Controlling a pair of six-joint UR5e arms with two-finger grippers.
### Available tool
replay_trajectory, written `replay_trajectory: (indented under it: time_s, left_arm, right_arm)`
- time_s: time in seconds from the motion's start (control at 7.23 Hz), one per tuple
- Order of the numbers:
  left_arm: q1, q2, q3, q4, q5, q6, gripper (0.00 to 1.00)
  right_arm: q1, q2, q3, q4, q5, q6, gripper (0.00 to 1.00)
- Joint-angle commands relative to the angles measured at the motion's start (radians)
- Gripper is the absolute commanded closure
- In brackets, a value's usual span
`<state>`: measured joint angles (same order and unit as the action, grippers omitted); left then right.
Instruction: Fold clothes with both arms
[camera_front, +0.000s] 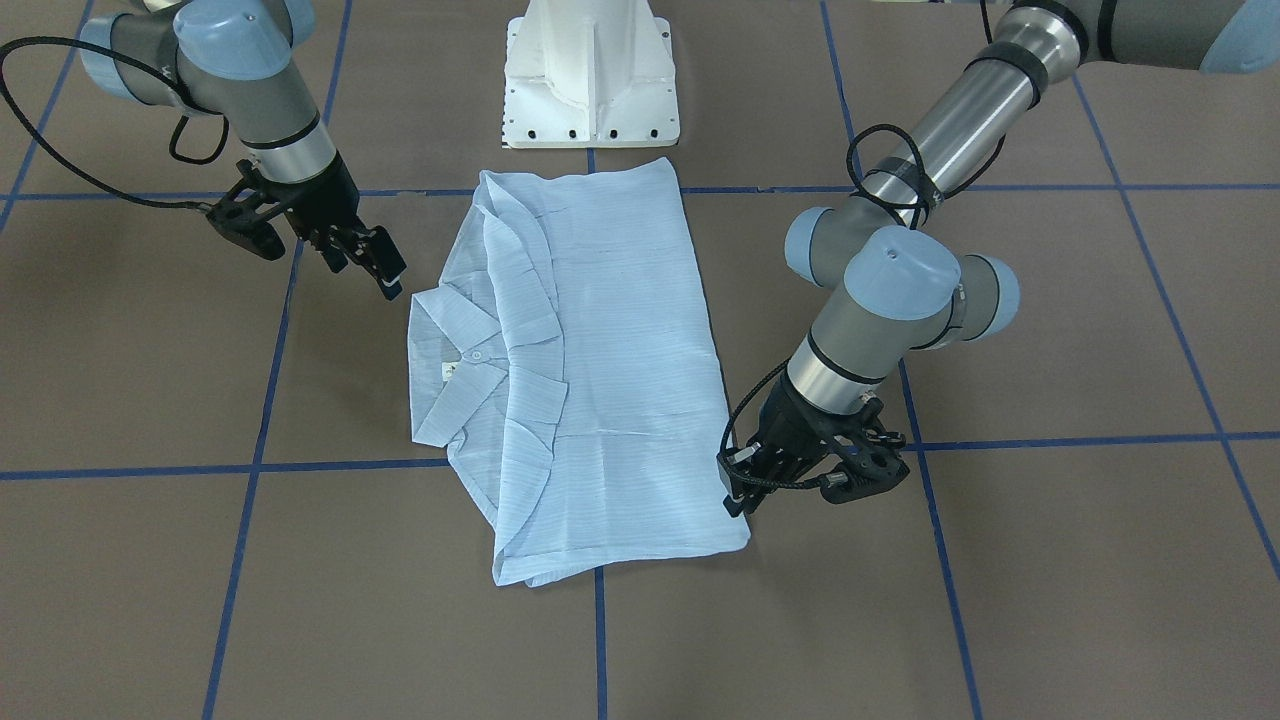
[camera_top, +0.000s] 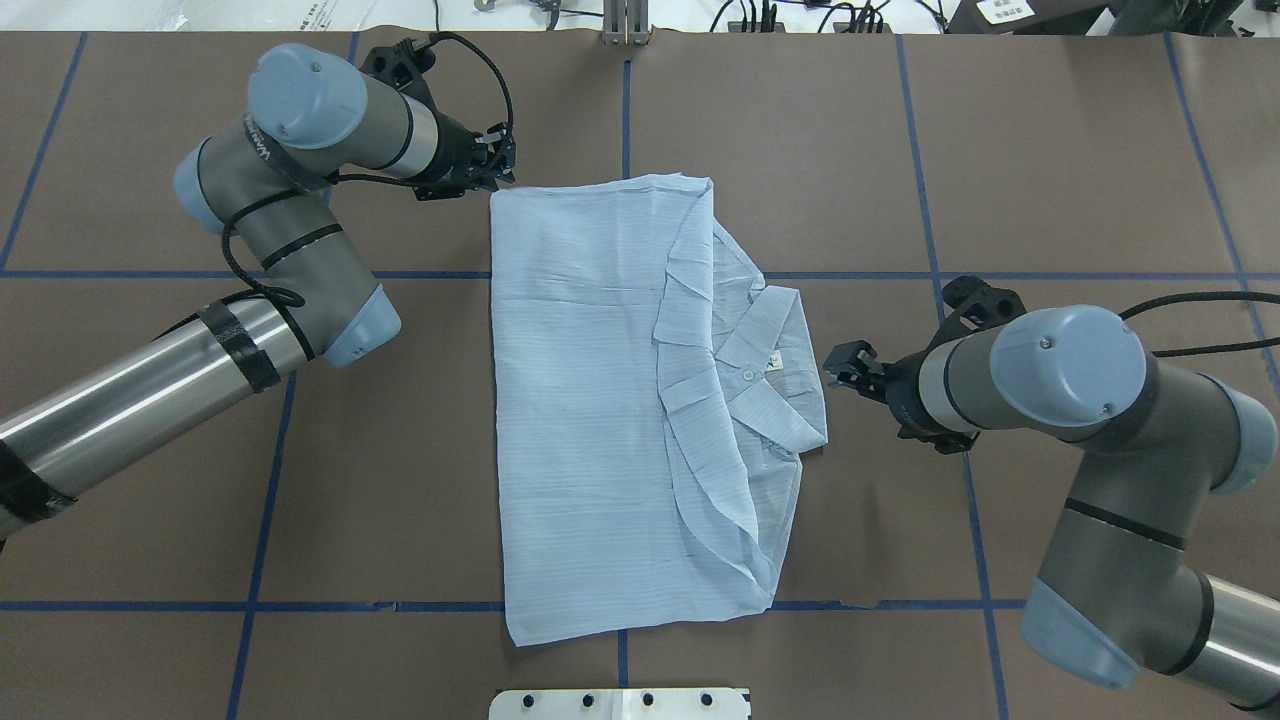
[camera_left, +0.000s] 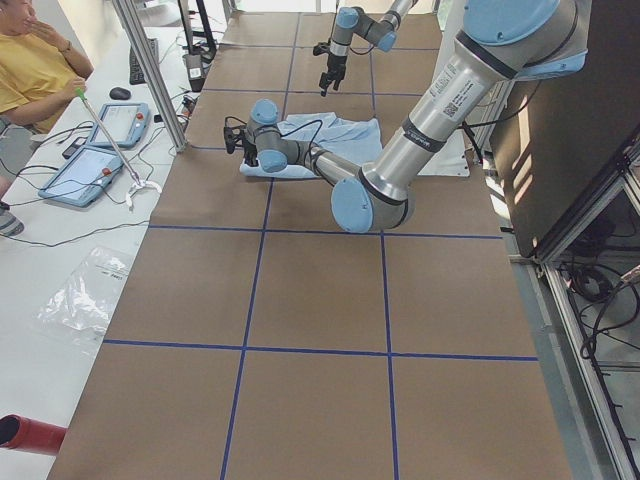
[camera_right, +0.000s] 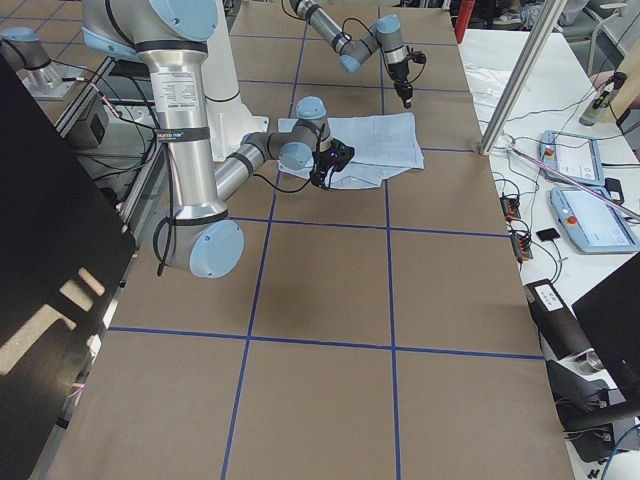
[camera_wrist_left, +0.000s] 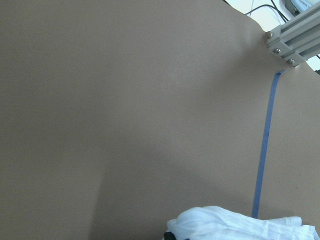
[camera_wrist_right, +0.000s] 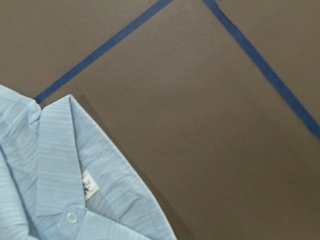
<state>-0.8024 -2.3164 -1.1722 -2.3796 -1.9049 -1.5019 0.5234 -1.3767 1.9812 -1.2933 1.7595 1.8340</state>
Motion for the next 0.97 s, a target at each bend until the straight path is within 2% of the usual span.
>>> replay_trajectory:
  time_s: [0.0,0.14,0.28,0.42,0.69,0.83]
  left_arm:
    - [-0.012,0.090,-0.088,0.005,-0.006,0.031,0.40]
    - [-0.014,0.171,-0.172,0.007,-0.008,0.064,0.40]
    - [-0.017,0.219,-0.208,0.007,-0.005,0.100,0.40]
    - [-0.030,0.232,-0.214,0.007,-0.006,0.138,0.40]
    - [-0.040,0.299,-0.268,0.007,-0.009,0.178,0.40]
    - [-0.040,0.320,-0.286,0.007,-0.005,0.186,0.40]
  right_arm:
    - [-0.075,0.118,0.001,-0.111,-0.087,0.004,0.00]
    - [-0.159,0.181,0.001,-0.220,-0.169,-0.005,0.00]
    - [-0.208,0.256,-0.002,-0.365,-0.184,-0.039,0.00]
    - [-0.254,0.290,-0.002,-0.435,-0.193,-0.164,0.00]
    - [-0.337,0.294,-0.019,-0.448,-0.280,-0.434,0.00]
    - [-0.345,0.310,-0.027,-0.468,-0.281,-0.628,0.00]
